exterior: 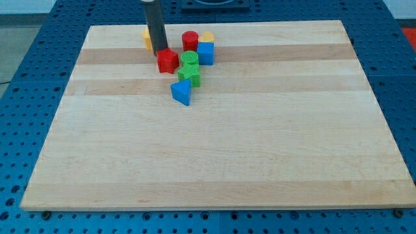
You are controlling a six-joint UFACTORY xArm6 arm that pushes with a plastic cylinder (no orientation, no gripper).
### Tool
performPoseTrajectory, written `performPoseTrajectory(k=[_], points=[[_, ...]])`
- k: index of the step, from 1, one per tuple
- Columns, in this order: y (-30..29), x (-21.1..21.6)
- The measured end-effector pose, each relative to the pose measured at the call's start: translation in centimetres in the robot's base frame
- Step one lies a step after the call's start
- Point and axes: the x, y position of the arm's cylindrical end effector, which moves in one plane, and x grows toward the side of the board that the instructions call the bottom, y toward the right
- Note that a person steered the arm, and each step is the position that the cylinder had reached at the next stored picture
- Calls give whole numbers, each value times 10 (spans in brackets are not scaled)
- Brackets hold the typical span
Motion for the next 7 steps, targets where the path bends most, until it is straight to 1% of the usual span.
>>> performPoseTrajectory(k=[1,2,3,4,5,6,7], points=[[0,-34],[43,-100],[109,-105],[111,-59],[86,-31],[65,-34],[65,-56]])
